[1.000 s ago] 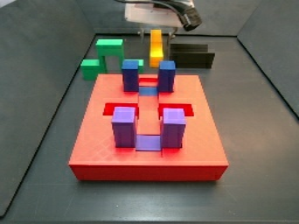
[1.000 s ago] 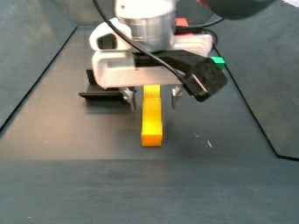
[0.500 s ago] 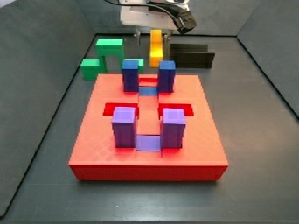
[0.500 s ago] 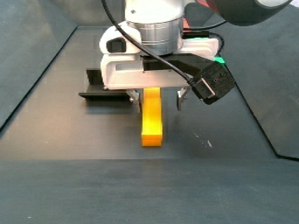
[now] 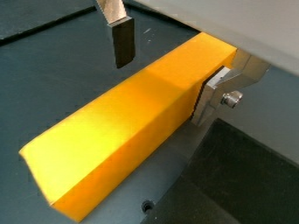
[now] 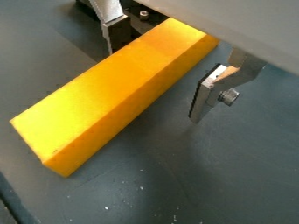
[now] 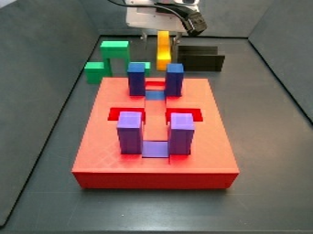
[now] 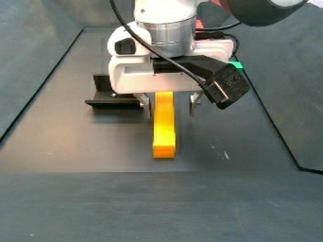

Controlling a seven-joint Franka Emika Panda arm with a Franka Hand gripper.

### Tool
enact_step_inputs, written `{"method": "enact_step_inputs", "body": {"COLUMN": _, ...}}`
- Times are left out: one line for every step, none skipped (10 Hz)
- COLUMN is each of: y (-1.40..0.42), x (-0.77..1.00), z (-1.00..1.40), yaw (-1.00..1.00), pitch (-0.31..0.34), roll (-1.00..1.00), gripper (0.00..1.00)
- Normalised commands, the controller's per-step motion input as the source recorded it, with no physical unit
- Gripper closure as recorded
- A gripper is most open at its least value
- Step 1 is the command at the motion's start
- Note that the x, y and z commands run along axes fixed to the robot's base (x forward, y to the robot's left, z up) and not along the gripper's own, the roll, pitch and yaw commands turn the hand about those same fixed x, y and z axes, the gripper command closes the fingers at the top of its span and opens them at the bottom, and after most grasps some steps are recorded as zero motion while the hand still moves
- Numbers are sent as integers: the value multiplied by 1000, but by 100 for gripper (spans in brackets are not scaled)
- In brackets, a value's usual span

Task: Pick up the yellow object. Move up. Move to above the board. Insert the yellow object.
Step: Pick up the yellow object.

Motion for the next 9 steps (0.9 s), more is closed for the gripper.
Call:
{"method": "enact_step_inputs", "body": {"y": -77, "x": -6, "z": 0, "yaw": -60, "pitch": 0, "roll": 7, "gripper": 0}}
{"method": "enact_step_inputs", "body": {"y": -63, "x": 0, "z": 0, "yaw": -51, "pitch": 0, "roll": 3, "gripper": 0}}
{"method": "enact_step_inputs", "body": {"y": -31, "x": 0, "z": 0, "yaw": 0, "pitch": -9, "roll": 40, "gripper": 0}}
{"method": "enact_step_inputs", "body": {"y": -23, "x": -46, "z": -14, "yaw": 0, "pitch": 0, "roll": 36, "gripper": 0}}
{"method": "enact_step_inputs", "body": {"y": 0, "x": -143, "z": -20, "yaw": 0, "pitch": -29, "roll": 126, "gripper": 0}}
{"method": "enact_step_inputs", "body": {"y": 0, "x": -151, "z": 0, "yaw": 0, "pitch": -56, "roll": 143, "gripper": 0}}
{"method": "enact_step_inputs", "body": {"y": 0, "x": 0, "z": 0, "yaw": 0, "pitch": 0, "roll": 0, "gripper": 100}}
{"method": "enact_step_inputs", "body": {"y": 0, "x": 0, "z": 0, "yaw": 0, "pitch": 0, "roll": 0, "gripper": 100}}
{"method": "enact_step_inputs", "body": {"y": 0, "x": 0, "z": 0, "yaw": 0, "pitch": 0, "roll": 0, "gripper": 100}}
